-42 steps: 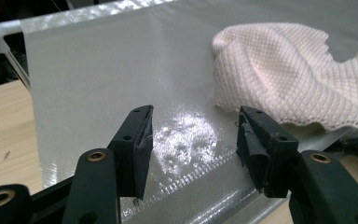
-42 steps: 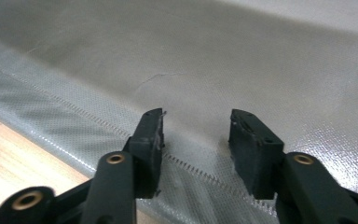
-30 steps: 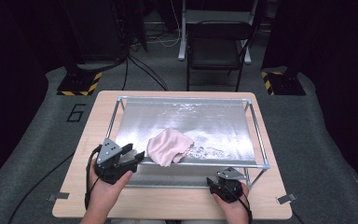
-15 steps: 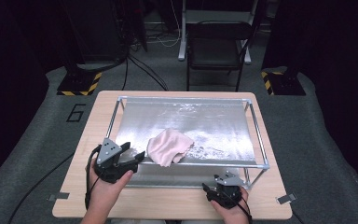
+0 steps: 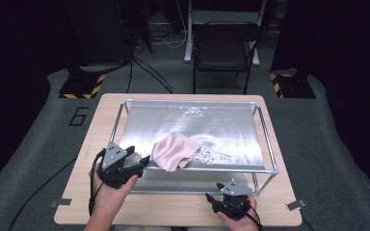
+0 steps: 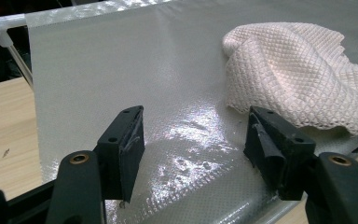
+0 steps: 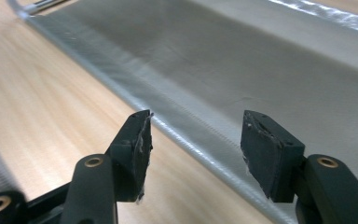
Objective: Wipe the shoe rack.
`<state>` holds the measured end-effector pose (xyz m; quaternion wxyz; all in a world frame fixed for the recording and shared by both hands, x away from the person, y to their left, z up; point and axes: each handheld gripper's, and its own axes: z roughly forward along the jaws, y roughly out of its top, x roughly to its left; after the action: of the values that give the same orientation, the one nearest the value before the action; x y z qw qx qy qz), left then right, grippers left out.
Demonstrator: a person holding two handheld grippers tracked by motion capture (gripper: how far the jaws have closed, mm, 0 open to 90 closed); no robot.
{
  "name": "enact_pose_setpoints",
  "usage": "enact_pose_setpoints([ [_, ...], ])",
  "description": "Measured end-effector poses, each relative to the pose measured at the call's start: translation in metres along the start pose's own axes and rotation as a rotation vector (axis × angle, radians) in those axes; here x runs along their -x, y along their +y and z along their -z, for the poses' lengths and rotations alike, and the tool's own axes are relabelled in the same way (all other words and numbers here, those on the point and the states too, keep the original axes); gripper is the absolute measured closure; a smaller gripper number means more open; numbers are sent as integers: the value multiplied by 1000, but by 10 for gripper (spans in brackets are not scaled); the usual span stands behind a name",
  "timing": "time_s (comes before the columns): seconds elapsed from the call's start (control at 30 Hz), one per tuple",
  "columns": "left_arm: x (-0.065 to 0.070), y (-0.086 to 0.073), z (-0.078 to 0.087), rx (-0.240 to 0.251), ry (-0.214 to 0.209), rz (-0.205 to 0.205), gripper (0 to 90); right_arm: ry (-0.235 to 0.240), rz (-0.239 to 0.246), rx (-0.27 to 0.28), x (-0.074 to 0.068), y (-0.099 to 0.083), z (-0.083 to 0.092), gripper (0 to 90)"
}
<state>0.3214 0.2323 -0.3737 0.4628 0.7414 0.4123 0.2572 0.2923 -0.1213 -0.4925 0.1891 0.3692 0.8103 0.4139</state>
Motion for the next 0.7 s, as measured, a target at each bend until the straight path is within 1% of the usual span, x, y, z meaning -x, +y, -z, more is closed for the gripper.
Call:
enact_pose_setpoints([
  [0.03,0,0,0,0,0,2,373,25,-28,2,-2,1,1,433],
  [0.07,0,0,0,-2,1,0,373,29,-6,-6,-2,2,2,432],
  [0.13,1,0,0,1,5,1,373,32,-7,-6,-3,4,4,414],
  [0.17,1,0,-1,4,7,1,373,47,-24,-2,-5,5,5,409],
  [0.2,1,0,-1,2,9,3,372,52,-21,4,-6,7,6,409],
  [0.23,1,1,-1,2,9,-1,372,60,-21,-3,-7,9,8,407],
  [0.3,1,1,-1,-6,11,-9,371,59,-2,19,-7,12,11,393],
  [0.33,1,1,0,-7,11,-9,371,68,7,20,-7,14,12,389],
  [0.37,1,1,-1,-8,9,-11,372,71,-3,24,-8,16,14,386],
  [0.4,1,1,-1,-9,8,-10,371,76,5,30,-8,17,15,383],
  [0.47,1,2,-1,-12,6,-9,372,88,-4,35,-8,20,18,381],
  [0.5,1,2,-1,-10,7,-9,372,98,4,39,-8,22,20,382],
  [0.57,1,2,-1,-9,9,-1,373,109,4,41,-8,24,23,396],
  [0.63,1,2,-1,-12,9,-2,373,135,20,41,-9,27,26,411],
  [0.67,1,2,-1,-12,9,-2,373,145,37,51,-9,28,27,420],
  [0.7,1,2,-1,-10,10,-2,373,154,35,63,-10,29,27,434],
])
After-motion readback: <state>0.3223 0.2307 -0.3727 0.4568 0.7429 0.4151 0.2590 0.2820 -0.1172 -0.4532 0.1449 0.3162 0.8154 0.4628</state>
